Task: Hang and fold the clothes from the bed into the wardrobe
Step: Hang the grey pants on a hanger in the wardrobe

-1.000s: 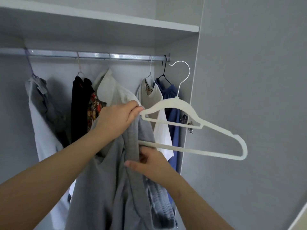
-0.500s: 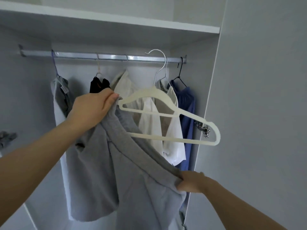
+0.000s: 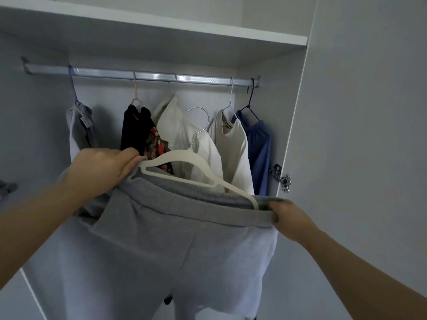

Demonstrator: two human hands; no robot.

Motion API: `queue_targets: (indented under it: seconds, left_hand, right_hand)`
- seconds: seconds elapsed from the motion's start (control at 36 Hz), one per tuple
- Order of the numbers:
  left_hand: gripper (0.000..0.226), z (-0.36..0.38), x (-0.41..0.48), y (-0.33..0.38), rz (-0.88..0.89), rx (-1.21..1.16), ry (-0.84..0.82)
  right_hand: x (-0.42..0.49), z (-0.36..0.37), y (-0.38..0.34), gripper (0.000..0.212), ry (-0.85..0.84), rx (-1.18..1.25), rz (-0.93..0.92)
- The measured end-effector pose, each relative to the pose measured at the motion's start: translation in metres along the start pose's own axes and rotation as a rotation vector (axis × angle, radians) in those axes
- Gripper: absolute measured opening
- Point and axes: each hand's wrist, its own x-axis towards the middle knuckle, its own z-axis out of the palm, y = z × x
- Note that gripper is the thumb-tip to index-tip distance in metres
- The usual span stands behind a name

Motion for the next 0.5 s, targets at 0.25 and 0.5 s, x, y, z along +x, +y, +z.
queue_targets:
  seconds: [0.25, 0.5]
  left_hand:
    - [0.071, 0.010, -0.001, 0.030, 0.026, -0.049, -0.047]
    - [0.085, 0.006, 0.006, 0.046, -0.408, -0.223, -0.098]
  right_hand:
    - [0.015, -0.040, -0.033, 0.012, 0.329, 0.326, -0.160]
    - [0.008, -0.050, -0.059, 0.064, 0.269, 0.528, -0.247]
